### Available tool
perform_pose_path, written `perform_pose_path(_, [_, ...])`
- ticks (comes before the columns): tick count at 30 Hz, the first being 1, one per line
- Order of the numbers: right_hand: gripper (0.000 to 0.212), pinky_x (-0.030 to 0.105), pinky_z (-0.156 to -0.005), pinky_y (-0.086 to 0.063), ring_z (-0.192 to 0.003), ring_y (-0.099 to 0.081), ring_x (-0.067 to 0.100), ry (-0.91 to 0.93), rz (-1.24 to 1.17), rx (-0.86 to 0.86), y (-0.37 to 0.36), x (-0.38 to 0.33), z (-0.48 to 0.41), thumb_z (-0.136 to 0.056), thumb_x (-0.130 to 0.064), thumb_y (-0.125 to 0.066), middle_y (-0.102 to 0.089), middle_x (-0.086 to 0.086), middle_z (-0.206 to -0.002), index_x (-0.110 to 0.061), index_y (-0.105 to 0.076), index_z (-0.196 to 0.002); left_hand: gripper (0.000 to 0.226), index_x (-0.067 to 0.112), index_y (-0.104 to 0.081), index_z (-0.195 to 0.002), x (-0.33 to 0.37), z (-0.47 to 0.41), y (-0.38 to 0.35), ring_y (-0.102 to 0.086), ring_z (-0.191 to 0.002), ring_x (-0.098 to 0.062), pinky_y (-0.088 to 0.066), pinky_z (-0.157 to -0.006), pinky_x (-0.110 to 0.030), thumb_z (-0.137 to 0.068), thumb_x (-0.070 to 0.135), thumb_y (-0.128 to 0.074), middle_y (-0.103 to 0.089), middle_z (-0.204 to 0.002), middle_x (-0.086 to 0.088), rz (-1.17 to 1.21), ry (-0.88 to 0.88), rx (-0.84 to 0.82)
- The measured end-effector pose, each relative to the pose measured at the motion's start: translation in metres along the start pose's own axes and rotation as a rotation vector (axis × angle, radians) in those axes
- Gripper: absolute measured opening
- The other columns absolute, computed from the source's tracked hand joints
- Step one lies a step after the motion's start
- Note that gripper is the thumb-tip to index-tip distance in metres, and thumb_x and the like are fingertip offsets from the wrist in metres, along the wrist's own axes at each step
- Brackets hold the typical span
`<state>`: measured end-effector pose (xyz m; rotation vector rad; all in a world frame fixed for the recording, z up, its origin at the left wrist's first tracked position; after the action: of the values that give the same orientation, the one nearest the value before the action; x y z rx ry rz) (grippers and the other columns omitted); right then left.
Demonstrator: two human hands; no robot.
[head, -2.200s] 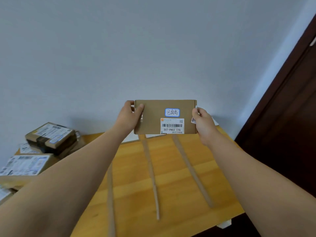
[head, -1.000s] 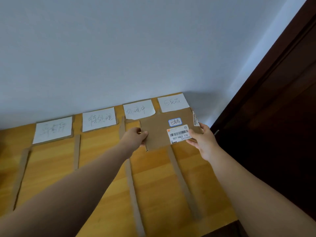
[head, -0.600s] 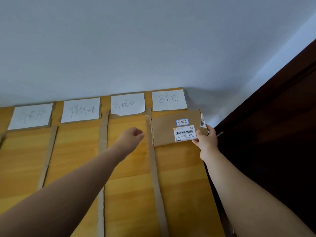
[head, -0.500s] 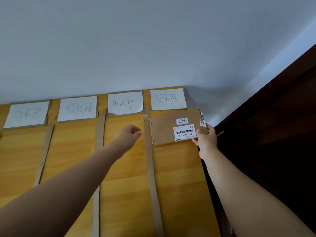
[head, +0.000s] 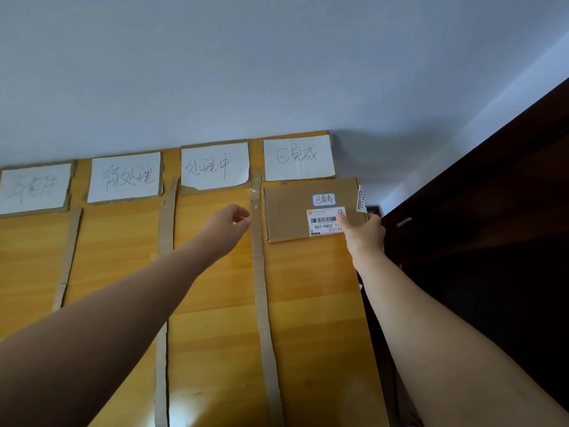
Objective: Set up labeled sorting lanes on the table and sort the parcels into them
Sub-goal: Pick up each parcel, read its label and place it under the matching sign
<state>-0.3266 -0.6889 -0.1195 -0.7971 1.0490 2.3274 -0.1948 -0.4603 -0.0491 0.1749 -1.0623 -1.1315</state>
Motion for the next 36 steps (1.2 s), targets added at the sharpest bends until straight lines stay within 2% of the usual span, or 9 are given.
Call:
perform_pose_path(5, [0.065, 0.052, -0.091, -0.051, -0.112, -0.056, 0.033, 0.026, 0.127, 0.016, -0.003, -0.007, 0.003, -0.079, -0.048, -0.070, -0.049, 0.014, -0.127, -0.010, -0.046, -0.125, 0.032, 0.014, -0.052, -0.128, -0.004, 0.006, 0.008, -0.054, -0.102, -0.016, -0.044, -0.082, -0.029, -0.097, 0.022, -0.050, -0.058, -0.120, -0.002, -0.078, -0.023, 0.018])
perform_pose_path(9, [0.071, 0.052, -0.095, -0.047, -0.121, -0.047, 0.035, 0.057, 0.243, 0.042, 0.001, -0.014, 0.009, -0.082, -0.050, -0.066, -0.040, 0.016, -0.136, -0.011, -0.039, -0.135, 0.032, 0.013, -0.052, -0.129, -0.011, 0.013, 0.014, -0.052, -0.102, -0.015, -0.043, -0.083, -0.028, -0.098, 0.021, -0.049, -0.058, -0.122, -0.003, -0.111, -0.036, 0.018])
perform_pose_path(13, [0.069, 0.049, -0.101, -0.043, -0.130, -0.034, 0.034, 0.146, 0.341, 0.116, 0.007, -0.021, 0.022, -0.085, -0.041, -0.064, -0.033, 0.017, -0.143, -0.012, -0.033, -0.140, 0.033, 0.013, -0.051, -0.129, -0.017, 0.023, 0.022, -0.054, -0.102, -0.017, -0.044, -0.083, -0.028, -0.098, 0.022, -0.048, -0.058, -0.124, -0.004, -0.149, -0.067, 0.008])
perform_pose_path(18, [0.059, 0.047, -0.100, -0.043, -0.128, -0.034, 0.034, 0.259, 0.398, 0.136, 0.008, -0.033, 0.054, -0.087, -0.030, -0.062, -0.038, 0.017, -0.139, -0.011, -0.039, -0.138, 0.032, 0.016, -0.051, -0.129, -0.024, 0.041, 0.041, -0.057, -0.104, -0.019, -0.047, -0.082, -0.030, -0.098, 0.024, -0.048, -0.058, -0.124, -0.002, -0.164, -0.111, 0.026])
perform_pose_path(23, [0.046, 0.046, -0.097, -0.045, -0.126, -0.035, 0.033, 0.339, 0.453, 0.126, -0.007, -0.044, 0.106, -0.088, -0.021, -0.058, -0.041, 0.016, -0.134, -0.011, -0.047, -0.131, 0.032, 0.016, -0.051, -0.129, -0.043, 0.073, 0.075, -0.057, -0.106, -0.020, -0.048, -0.089, -0.034, -0.098, 0.026, -0.048, -0.058, -0.123, -0.001, -0.124, -0.161, 0.057])
perform_pose_path(27, [0.045, 0.040, -0.097, -0.041, -0.129, -0.034, 0.032, 0.409, 0.487, 0.050, -0.039, -0.054, 0.160, -0.090, -0.019, -0.055, -0.040, 0.015, -0.136, -0.012, -0.044, -0.134, 0.033, 0.016, -0.051, -0.130, -0.081, 0.105, 0.115, -0.057, -0.107, -0.021, -0.048, -0.087, -0.034, -0.098, 0.026, -0.048, -0.058, -0.124, -0.001, -0.109, -0.181, 0.091])
perform_pose_path(32, [0.045, 0.043, -0.101, -0.043, -0.128, -0.039, 0.031, 0.495, 0.479, -0.069, -0.101, -0.066, 0.240, -0.093, -0.019, -0.052, -0.038, 0.012, -0.139, -0.014, -0.042, -0.136, 0.034, 0.016, -0.050, -0.130, -0.155, 0.146, 0.183, -0.057, -0.104, -0.019, -0.047, -0.084, -0.032, -0.098, 0.027, -0.048, -0.058, -0.123, -0.001, -0.114, -0.190, 0.164])
perform_pose_path(36, [0.041, 0.037, -0.094, -0.044, -0.127, -0.042, 0.030, 0.574, 0.469, -0.103, -0.161, -0.074, 0.305, -0.096, -0.021, -0.050, -0.038, 0.010, -0.140, -0.014, -0.044, -0.136, 0.034, 0.018, -0.050, -0.130, -0.219, 0.174, 0.241, -0.056, -0.102, -0.016, -0.044, -0.081, -0.028, -0.098, 0.029, -0.048, -0.058, -0.122, 0.002, -0.129, -0.191, 0.208])
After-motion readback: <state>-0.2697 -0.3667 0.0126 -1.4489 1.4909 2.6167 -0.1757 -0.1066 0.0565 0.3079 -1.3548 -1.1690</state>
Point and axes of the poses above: each hand's wrist, its own z-axis away from the middle knuckle, its own y-axis out of the back of the hand, x = y × z, the point moved 3 cm from there along -z, towards the middle knuckle
